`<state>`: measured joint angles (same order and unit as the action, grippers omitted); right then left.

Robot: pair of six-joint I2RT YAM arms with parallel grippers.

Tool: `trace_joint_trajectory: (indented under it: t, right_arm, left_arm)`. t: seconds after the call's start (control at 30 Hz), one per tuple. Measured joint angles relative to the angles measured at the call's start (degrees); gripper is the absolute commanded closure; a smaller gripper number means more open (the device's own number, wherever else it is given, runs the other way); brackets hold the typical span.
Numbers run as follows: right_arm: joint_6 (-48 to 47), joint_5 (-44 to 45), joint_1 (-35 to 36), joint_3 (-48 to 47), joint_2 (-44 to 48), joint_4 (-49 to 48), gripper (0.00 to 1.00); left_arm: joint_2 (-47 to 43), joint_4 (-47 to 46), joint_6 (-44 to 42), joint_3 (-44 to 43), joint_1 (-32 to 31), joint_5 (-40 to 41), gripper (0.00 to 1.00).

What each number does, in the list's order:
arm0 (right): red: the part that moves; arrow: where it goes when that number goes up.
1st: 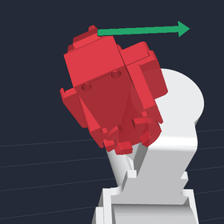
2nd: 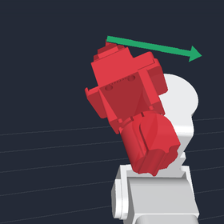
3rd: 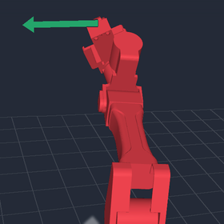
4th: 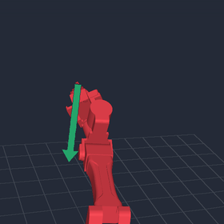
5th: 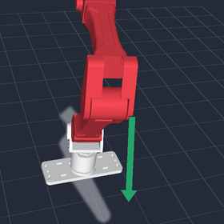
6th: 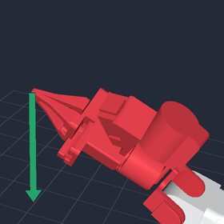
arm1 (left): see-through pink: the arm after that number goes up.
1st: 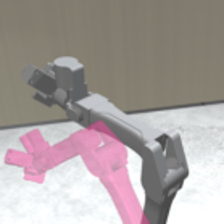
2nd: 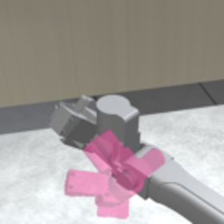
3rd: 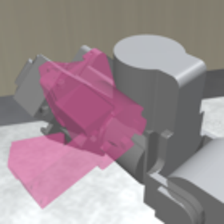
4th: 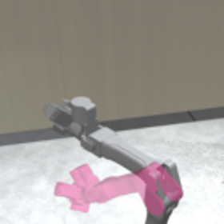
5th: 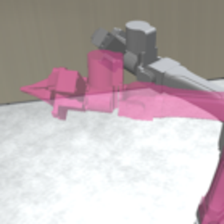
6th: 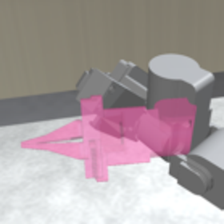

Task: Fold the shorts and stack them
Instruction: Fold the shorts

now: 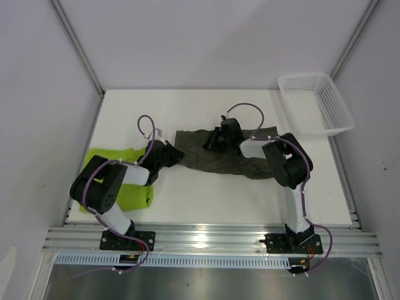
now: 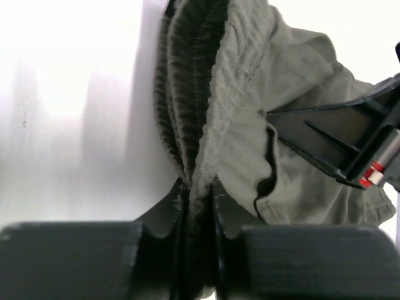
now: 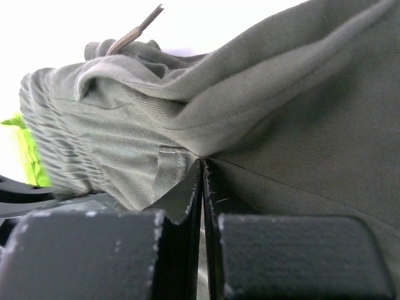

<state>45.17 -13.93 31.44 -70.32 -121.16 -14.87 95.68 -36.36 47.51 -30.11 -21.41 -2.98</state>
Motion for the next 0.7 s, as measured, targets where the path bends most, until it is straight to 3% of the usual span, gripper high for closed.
trace_joint_trajectory:
  t: [0.2,0.3,0.57,0.7]
  right_arm:
    - [-3.8,0.0,0.5,-0.7,1.8,4.6,0.82]
    - [-6.7,0.8,0.3,-0.4,5.1,9.4,0.76]
    - [-8.8,2.3,-4.2,10.8,19.8,11.0,0.81]
    - [-8.6,2.6,-4.7,14.5,20.5,9.7,0.87]
  left_arm:
    - [-7.2,9.7,-2.4,-0.1,-1.0,1.7,1.0]
    - [-11.0,16.9,-4.2,-0.9,-1.2,4.5,1.0]
    - [-20.0,31.4,-8.1,-3.9,-1.2,10.8,1.0]
    - [-21.9,35.8,-9.7,-5.3,-1.3,12.2,1.0]
